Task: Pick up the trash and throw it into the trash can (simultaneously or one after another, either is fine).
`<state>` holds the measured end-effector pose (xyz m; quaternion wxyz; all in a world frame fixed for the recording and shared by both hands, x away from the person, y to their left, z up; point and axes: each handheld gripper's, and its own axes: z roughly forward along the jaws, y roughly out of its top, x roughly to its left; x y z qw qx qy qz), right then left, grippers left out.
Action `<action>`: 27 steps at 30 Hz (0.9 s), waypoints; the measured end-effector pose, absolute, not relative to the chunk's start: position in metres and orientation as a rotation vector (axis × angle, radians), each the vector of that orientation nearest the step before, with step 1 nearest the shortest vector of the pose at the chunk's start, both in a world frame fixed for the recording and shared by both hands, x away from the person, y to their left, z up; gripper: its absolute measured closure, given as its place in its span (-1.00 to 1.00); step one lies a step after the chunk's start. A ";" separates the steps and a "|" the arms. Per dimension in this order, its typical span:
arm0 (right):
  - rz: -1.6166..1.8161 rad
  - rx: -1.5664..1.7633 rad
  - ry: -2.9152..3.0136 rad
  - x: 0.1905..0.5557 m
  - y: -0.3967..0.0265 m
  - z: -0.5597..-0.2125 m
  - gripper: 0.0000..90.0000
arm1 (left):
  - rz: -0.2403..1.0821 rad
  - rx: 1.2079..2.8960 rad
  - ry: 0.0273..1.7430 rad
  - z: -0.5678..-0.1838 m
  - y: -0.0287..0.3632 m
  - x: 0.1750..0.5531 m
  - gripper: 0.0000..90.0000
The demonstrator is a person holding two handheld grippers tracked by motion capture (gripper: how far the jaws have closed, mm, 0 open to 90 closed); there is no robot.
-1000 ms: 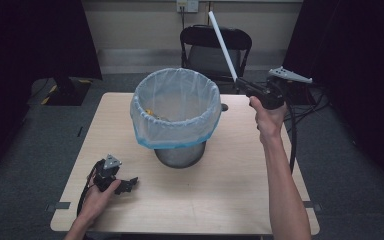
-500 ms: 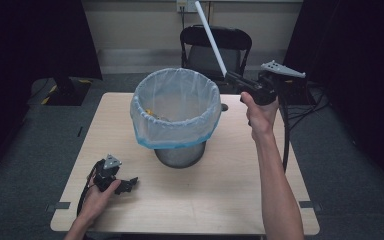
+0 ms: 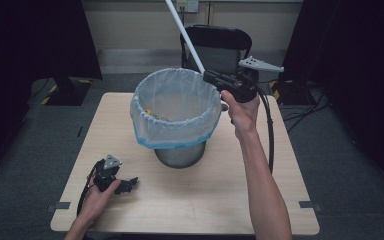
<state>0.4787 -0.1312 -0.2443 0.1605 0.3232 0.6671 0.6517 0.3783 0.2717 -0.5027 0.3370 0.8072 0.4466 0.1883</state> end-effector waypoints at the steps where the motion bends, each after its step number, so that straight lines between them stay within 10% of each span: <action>1: 1.859 0.917 1.913 0.479 -0.128 -0.244 0.81 | 0.491 2.104 1.164 -0.503 0.272 0.378 -1.00; 27: 1.765 0.878 2.092 0.477 -0.104 -0.269 0.62 | 0.490 2.103 1.164 -0.503 0.272 0.378 -1.00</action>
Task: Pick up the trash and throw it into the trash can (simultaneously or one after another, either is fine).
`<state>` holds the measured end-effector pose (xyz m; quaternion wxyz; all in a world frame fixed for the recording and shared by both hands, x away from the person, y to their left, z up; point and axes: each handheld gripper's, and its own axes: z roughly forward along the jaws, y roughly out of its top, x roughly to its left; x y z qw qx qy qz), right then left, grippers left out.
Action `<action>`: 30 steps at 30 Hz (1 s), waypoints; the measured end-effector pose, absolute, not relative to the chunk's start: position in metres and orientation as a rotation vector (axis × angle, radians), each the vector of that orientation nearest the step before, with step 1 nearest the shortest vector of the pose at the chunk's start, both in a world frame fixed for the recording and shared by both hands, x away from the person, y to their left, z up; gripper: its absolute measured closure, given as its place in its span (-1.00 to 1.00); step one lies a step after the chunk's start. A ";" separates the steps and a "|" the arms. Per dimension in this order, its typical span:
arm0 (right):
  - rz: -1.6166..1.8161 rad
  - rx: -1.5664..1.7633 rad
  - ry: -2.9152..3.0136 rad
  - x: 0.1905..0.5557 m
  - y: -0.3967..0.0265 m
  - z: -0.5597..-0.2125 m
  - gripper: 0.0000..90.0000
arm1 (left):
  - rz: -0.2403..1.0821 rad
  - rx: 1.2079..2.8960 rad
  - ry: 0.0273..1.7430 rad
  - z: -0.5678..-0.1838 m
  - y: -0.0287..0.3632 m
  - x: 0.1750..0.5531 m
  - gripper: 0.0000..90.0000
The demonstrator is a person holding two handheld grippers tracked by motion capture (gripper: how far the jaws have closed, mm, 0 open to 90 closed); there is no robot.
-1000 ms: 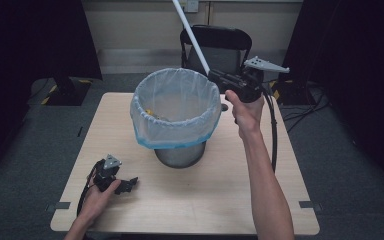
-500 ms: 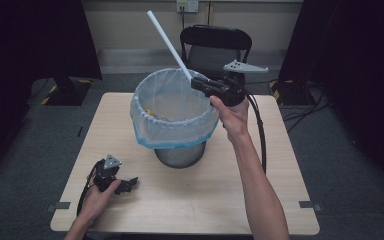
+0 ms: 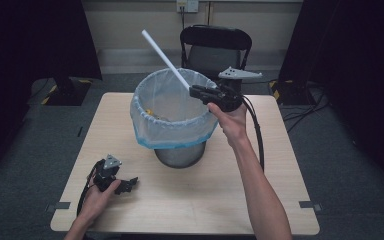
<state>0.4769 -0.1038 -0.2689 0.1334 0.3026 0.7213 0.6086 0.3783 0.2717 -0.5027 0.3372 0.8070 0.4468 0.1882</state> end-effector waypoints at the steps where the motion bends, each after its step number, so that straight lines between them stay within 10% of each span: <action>1: 1.762 0.883 2.086 0.477 -0.104 -0.270 0.49 | 0.491 2.103 1.164 -0.503 0.272 0.378 -1.00; 13: 1.708 0.935 2.057 0.482 -0.101 -0.267 -0.40 | 0.491 2.104 1.164 -0.503 0.272 0.378 -1.00; 30: 1.680 0.947 2.040 0.483 -0.108 -0.256 -0.69 | 0.489 2.095 1.170 -0.503 0.271 0.378 -0.99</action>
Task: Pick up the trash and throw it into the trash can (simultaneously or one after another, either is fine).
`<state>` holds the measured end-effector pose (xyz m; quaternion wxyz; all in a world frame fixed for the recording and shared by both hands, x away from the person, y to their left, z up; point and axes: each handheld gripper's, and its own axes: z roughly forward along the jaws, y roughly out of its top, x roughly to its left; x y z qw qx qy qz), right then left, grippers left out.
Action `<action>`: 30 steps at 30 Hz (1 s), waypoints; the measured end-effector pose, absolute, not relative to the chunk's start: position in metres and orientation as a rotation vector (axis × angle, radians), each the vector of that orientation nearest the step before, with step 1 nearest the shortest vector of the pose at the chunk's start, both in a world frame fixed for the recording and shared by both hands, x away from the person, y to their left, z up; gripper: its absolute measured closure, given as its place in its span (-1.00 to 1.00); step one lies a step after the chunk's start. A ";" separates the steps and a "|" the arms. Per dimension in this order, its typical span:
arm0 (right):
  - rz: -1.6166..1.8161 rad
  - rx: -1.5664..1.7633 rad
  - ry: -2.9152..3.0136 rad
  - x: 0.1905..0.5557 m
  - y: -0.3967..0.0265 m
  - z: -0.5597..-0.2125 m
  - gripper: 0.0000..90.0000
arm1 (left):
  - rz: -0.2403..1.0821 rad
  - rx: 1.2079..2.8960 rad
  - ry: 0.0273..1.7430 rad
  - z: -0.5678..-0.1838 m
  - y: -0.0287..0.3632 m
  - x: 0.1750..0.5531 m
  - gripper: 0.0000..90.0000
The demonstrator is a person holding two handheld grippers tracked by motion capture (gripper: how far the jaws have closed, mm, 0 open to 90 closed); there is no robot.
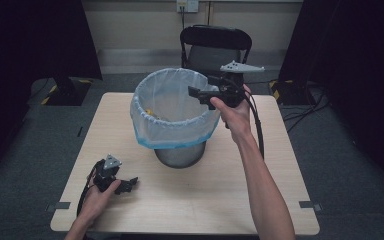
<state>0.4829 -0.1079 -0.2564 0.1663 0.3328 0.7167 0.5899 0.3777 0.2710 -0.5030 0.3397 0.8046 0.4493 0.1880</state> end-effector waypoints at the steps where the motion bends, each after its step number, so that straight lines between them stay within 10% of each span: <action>1: 1.674 0.953 2.038 0.483 -0.109 -0.257 -0.69 | 0.489 2.095 1.169 -0.503 0.271 0.378 -0.99; 30: 1.507 1.099 1.929 0.484 -0.185 -0.261 -0.69 | 0.490 2.095 1.170 -0.503 0.271 0.378 -0.99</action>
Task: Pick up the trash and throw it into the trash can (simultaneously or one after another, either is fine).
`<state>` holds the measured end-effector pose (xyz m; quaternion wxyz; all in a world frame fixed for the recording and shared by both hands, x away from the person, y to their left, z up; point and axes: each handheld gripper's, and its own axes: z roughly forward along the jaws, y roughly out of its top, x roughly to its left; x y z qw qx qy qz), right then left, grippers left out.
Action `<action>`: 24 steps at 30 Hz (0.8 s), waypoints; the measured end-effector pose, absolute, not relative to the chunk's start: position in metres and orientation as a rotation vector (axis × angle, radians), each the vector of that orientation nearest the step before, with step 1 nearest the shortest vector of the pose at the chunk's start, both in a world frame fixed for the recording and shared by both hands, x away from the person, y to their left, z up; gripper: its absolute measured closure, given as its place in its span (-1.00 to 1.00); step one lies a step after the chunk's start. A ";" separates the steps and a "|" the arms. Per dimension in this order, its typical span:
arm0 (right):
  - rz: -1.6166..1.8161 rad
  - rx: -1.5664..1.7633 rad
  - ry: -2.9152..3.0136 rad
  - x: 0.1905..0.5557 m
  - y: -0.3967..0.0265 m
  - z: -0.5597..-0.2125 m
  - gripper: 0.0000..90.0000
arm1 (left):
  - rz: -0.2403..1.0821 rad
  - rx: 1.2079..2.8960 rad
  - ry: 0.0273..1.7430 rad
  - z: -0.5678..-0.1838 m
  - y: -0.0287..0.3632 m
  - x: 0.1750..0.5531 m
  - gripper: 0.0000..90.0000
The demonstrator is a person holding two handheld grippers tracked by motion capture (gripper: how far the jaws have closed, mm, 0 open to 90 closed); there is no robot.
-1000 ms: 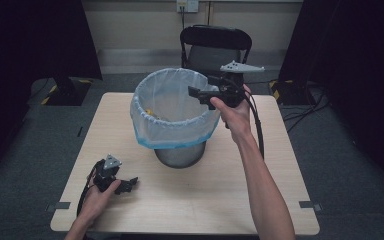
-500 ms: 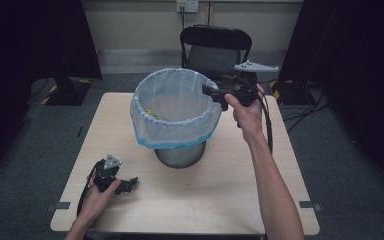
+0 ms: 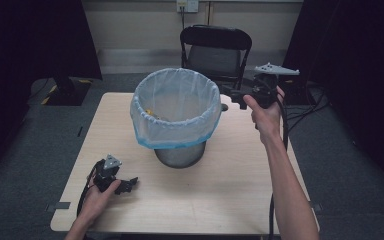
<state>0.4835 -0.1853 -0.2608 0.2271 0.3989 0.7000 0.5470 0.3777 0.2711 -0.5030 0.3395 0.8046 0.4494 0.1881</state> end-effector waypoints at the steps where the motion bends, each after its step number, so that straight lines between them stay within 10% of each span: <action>1: 1.502 1.104 1.926 0.483 -0.188 -0.262 -0.69 | 0.489 2.095 1.169 -0.503 0.271 0.378 -0.99; 24: 1.353 1.237 1.948 0.471 -0.234 -0.304 -0.69 | 0.489 2.096 1.167 -0.503 0.271 0.378 -0.99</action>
